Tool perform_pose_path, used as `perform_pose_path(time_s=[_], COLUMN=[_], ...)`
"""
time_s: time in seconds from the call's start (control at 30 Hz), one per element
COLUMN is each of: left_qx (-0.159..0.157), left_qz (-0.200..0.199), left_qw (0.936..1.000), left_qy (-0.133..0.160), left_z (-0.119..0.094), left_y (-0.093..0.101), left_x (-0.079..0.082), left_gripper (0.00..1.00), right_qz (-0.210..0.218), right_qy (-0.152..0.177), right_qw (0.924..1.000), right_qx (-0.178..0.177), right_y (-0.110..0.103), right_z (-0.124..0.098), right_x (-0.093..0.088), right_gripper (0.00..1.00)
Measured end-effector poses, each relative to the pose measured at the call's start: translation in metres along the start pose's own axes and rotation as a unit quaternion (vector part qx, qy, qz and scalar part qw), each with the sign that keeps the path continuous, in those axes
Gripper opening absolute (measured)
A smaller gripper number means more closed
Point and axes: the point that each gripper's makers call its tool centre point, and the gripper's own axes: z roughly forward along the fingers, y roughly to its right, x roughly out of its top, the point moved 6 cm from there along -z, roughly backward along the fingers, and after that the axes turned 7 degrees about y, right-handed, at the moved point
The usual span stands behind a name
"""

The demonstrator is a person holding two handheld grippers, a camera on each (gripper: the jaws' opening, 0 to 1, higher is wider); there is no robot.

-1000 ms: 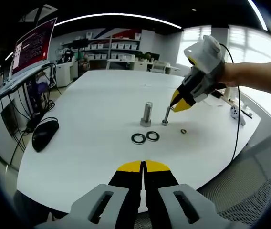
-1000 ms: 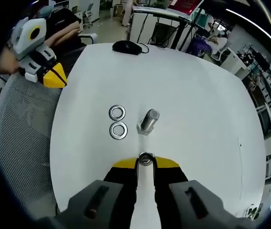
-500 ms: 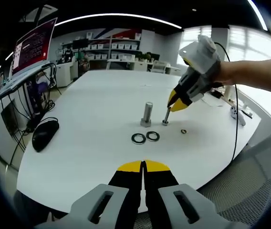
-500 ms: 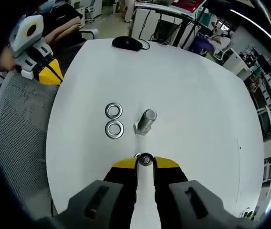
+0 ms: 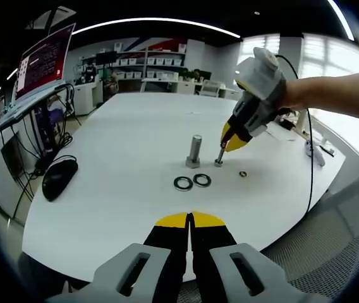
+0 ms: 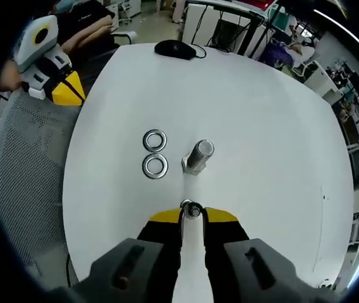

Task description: Place the washer onto the threaded stud by aligning its center hole with the stud, sliding it down to the base, and recovering from edge contact or off-axis alignment until the washer reaches the visible bottom stop.

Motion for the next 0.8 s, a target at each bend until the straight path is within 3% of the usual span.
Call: perform_pose_path(time_s=[0.53,0.8], left_qx=[-0.001,-0.003], left_qz=[0.003,-0.001], left_qw=[1.0,1.0], left_qy=[0.006,0.006], left_z=[0.0,0.0], left_y=[-0.001,0.0], left_x=[0.002,0.002], left_gripper=[0.0,0.0], right_qz=[0.005,0.019], right_qy=[-0.037,-0.024], right_qw=[0.999,0.9994], right_qx=[0.023,0.017], right_y=[-0.006,-0.011], right_z=[0.023,0.019], right_x=[-0.012,-0.018], right_gripper=[0.15,0.25])
